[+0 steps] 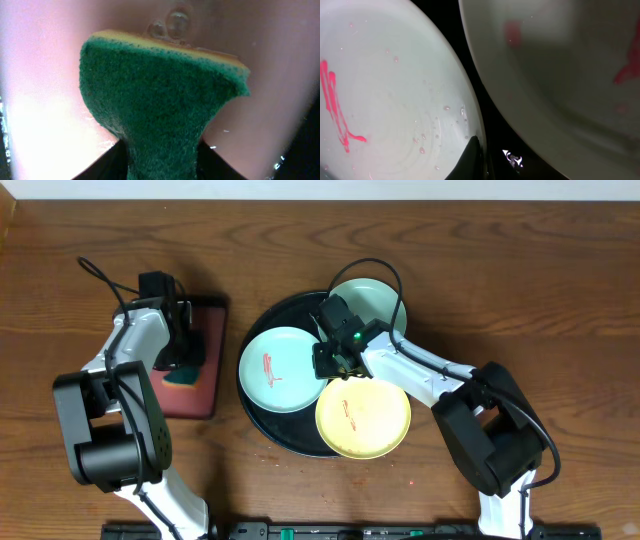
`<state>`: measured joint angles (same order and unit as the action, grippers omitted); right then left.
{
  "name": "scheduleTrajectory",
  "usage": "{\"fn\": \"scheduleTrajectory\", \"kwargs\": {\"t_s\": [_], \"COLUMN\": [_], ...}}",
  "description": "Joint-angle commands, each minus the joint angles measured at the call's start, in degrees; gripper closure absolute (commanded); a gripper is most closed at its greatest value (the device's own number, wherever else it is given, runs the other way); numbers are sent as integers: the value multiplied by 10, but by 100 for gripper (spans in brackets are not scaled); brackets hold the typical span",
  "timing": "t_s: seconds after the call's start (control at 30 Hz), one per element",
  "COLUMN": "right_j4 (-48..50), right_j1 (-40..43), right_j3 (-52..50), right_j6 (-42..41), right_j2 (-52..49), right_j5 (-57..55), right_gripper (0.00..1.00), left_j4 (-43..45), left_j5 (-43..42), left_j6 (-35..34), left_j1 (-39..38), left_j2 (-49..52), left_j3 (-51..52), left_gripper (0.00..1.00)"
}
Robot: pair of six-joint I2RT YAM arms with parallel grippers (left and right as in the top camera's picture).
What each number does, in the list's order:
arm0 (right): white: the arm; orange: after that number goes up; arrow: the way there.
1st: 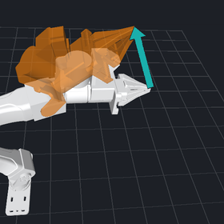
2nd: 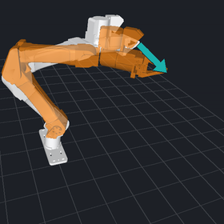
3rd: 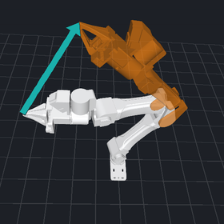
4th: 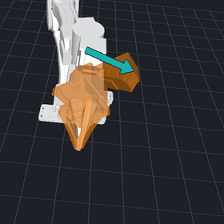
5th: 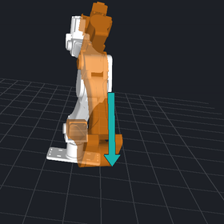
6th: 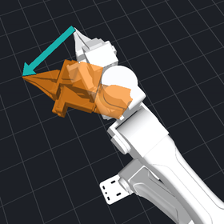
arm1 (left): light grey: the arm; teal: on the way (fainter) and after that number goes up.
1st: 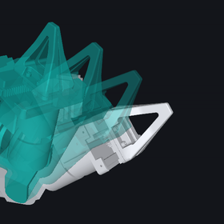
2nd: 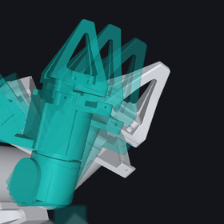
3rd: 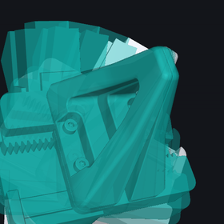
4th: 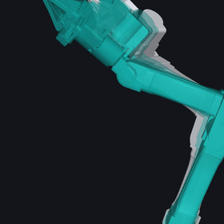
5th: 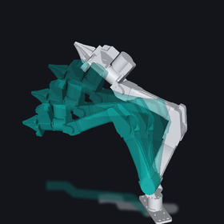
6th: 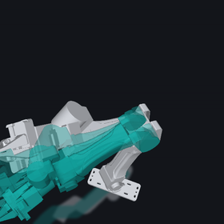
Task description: Clean dirty plates on tray and stack at the side
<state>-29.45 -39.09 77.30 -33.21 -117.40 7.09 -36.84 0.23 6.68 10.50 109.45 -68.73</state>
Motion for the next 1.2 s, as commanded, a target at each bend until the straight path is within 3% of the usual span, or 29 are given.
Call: {"fn": "scheduleTrajectory", "kwargs": {"t_s": [0.0,0.1,0.2,0.77,0.93,1.17], "right_j4": [-3,-3,-3,-2,-3,-3], "right_j1": [-3,-3,-3,-3,8,16], "right_j3": [8,8,8,8,8,8], "right_j6": [11,11,11,11,11,11], "right_j2": [-9,-9,-9,-9,-9,-9], "right_j5": [1,3,5,15,43,61], "right_gripper": [96,96,95,99,99,99], "left_j4": [-1,1,5,-54,-71,-73], "left_j5": [-11,-11,-11,-24,-94,-213], "left_j6": [6,6,6,1,0,-62], "left_j1": [2,2,2,2,2,-19], "left_j2": [33,34,33,-59,-117,-151], "left_j3": [4,4,4,-26,-26,-25], "left_gripper": [64,74,92,92,92,93]}}
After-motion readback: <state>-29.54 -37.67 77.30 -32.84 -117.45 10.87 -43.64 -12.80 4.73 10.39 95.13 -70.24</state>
